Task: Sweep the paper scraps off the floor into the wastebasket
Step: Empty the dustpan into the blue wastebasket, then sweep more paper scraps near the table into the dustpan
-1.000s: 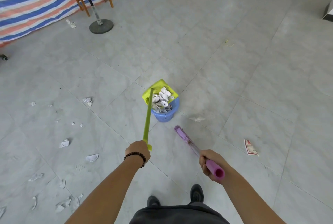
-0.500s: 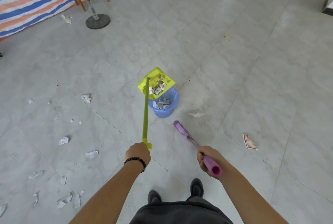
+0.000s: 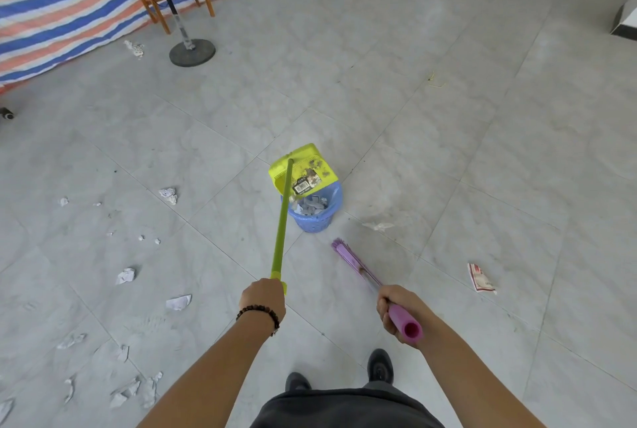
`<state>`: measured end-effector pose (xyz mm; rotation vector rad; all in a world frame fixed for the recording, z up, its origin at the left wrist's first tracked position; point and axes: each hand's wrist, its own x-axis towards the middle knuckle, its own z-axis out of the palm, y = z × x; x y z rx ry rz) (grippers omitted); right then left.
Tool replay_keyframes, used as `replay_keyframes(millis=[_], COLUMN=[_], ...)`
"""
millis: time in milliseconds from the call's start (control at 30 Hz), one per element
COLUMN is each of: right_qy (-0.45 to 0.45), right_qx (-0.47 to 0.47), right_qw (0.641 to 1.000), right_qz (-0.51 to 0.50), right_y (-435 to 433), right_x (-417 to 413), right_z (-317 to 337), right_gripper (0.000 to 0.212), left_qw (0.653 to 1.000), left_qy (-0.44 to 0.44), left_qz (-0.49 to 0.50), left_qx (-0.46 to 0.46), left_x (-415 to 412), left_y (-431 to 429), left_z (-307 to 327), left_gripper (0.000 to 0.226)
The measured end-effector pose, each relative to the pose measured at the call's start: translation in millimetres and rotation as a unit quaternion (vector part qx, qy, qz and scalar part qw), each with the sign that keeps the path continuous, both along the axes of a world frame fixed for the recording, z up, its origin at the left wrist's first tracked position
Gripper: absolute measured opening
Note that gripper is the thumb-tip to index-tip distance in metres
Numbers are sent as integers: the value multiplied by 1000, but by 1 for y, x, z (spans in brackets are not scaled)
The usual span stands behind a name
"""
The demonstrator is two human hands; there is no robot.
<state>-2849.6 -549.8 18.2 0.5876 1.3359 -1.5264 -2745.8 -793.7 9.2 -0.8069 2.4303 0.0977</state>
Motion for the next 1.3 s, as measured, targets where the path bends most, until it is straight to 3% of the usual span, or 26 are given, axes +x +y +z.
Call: replay_keyframes(millis=[167, 267, 400, 467, 600, 667, 800, 967, 1100, 1300], right_qy=[-4, -43, -54, -50, -23, -26, -18, -5, 41, 94], right_qx=[1, 13, 31, 43, 71, 61, 15, 69, 116, 141], right_qw=[1000, 999, 998, 997, 996, 997, 999, 996, 990, 982], right_qz=[9, -2, 15, 28, 44, 34, -21, -64, -71, -84], right_y=[1, -2, -11, -18, -26, -21, 6, 43, 66, 116], right_x=[3, 5, 8, 13, 27, 34, 42, 44, 28, -29], right_z=[-3, -2, -3, -3, -3, -1, 6, 12, 11, -5], right_gripper=[19, 3, 24, 26, 28, 26, 1, 7, 3, 3], left_qw=[997, 989, 954, 900, 745, 704, 717, 701, 738, 748], left_qy=[34, 69, 158, 231, 353, 360, 359, 395, 378, 326], left_qz=[58, 106, 208, 292, 432, 454, 440, 398, 332, 349], left_qx=[41, 73, 147, 227, 365, 411, 404, 440, 449, 460], left_x=[-1, -2, -11, -17, -20, -20, -21, -44, -68, -93], left_y=[-7, -9, -23, -33, -43, -45, -33, -1, 27, 79], left_z=[4, 16, 41, 52, 78, 82, 69, 68, 78, 66], left_gripper=[30, 29, 42, 49, 50, 43, 39, 49, 63, 41])
